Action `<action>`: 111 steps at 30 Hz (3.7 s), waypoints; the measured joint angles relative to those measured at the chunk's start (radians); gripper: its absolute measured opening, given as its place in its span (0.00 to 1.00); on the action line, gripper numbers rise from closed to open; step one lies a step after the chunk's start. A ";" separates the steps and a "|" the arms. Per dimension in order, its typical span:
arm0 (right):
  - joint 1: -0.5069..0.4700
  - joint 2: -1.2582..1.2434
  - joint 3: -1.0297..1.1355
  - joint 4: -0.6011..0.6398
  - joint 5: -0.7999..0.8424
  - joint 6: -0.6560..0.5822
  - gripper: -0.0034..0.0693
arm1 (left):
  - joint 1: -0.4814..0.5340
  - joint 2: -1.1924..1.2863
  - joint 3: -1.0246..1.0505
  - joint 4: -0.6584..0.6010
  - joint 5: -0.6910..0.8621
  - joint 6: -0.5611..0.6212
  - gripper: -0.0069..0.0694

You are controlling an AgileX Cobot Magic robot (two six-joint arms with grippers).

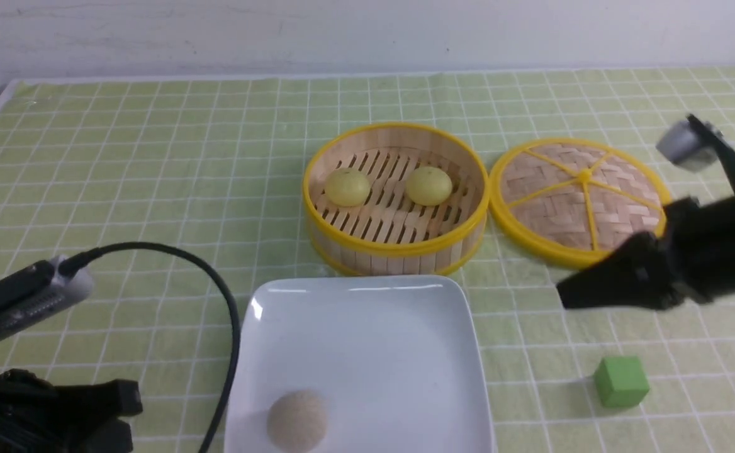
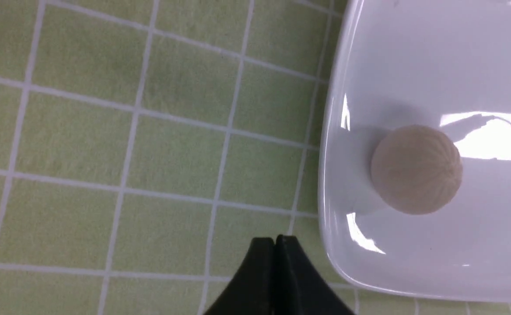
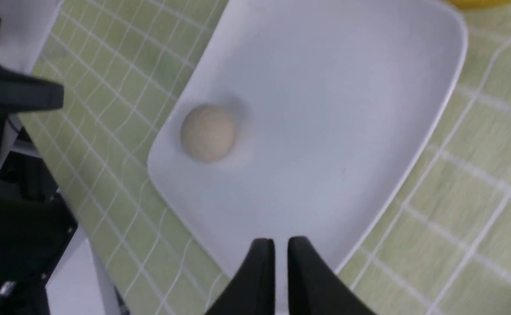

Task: Put the steamed buns into the plate on the green tablecloth.
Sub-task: 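Reach toward a bun in the bamboo steamer with the right gripper, then move the steamed bun from the bamboo steamer onto the white plate with the right gripper, then reach into the bamboo steamer and grasp a bun with the left gripper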

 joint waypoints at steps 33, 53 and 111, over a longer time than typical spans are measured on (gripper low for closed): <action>0.253 0.768 -0.707 -0.571 -0.581 0.459 0.15 | 0.000 0.000 0.000 0.000 -0.141 0.022 0.25; 0.578 0.272 0.060 -0.200 -0.777 0.426 0.12 | 0.000 0.000 0.000 0.000 -0.141 0.022 0.28; 0.003 -0.391 0.133 -0.574 0.016 0.434 0.05 | -0.379 1.543 -1.865 0.391 0.423 -0.038 0.26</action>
